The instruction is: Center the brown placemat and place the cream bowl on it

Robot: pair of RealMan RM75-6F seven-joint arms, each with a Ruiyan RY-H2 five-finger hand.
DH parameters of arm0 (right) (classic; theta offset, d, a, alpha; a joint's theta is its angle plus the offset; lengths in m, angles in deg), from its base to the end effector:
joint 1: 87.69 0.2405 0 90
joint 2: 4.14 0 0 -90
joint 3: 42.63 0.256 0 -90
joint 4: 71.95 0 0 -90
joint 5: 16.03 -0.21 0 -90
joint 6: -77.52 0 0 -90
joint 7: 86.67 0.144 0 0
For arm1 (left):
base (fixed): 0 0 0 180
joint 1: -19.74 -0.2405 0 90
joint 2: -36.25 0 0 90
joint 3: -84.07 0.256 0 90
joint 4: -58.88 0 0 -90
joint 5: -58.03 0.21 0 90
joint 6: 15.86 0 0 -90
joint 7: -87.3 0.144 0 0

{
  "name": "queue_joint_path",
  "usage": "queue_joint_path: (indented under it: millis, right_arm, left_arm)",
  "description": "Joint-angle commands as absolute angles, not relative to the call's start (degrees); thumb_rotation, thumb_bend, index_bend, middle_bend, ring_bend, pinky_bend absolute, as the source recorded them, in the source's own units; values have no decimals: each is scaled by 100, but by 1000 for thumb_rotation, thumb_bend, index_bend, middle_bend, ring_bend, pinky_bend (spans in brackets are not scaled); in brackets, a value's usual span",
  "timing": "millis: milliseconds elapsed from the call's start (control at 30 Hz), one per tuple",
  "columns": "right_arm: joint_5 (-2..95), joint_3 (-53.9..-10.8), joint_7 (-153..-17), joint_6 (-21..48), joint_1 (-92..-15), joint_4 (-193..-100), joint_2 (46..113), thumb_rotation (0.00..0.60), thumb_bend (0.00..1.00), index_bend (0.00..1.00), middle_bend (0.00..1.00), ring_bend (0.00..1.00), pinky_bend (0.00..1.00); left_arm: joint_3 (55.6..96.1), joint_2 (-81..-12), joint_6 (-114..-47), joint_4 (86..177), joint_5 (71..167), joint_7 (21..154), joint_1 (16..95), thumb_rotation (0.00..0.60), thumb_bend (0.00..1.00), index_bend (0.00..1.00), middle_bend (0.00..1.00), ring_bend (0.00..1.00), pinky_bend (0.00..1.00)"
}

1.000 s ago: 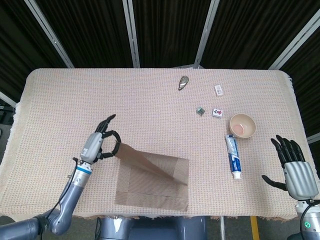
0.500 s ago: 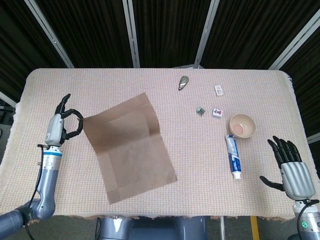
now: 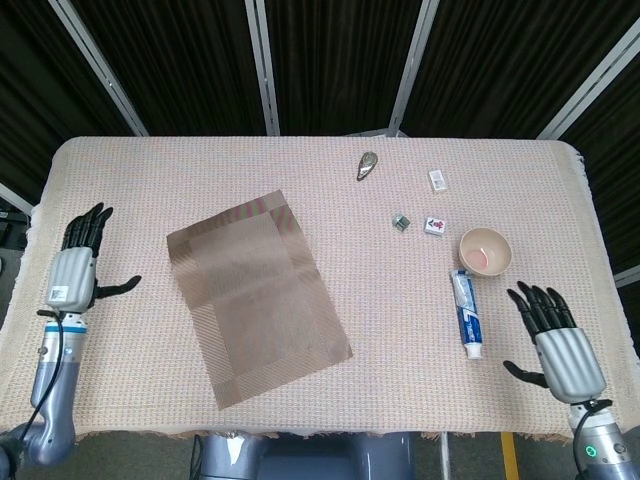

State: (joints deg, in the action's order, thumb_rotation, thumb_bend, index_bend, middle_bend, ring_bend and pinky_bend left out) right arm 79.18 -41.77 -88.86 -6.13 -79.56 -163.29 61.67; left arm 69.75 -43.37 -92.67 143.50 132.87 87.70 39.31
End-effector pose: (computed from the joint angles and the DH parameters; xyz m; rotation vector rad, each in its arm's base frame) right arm -0.2847 -0.1880 0.1341 1.5989 -0.8146 0.9716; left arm -0.2621 0.2949 0.1031 -1.2765 -0.9630 -1.1471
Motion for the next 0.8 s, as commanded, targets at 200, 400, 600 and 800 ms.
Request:
queue_joint_path:
  millis: [200, 400, 600, 800]
  right_arm:
    - [8541, -4318, -9464, 706, -7012, -16758, 6222, 600, 0, 18, 0, 0, 0]
    - [8649, -4116, -9730, 1649, -6225, -16791, 6586, 600, 0, 57, 0, 0, 0]
    - [8592, -3968, -10129, 2284, -5703, -16526, 7183, 600, 0, 68, 0, 0, 0]
    - [8420, -3912, -10310, 2839, -5276, -16189, 7865, 600, 0, 96, 0, 0, 0]
  left_arm:
    - [7486, -3401, -10085, 15906, 13484, 10241, 3229, 600, 0, 0, 0, 0, 0]
    - [7720, -3253, -10463, 16354, 13759, 10794, 2987, 600, 0, 0, 0, 0, 0]
    - [7804, -3171, -10553, 16562, 13878, 11035, 2911, 600, 0, 0, 0, 0, 0]
    - [7718, -3167, -10292, 16408, 13662, 10920, 3014, 600, 0, 0, 0, 0, 0]
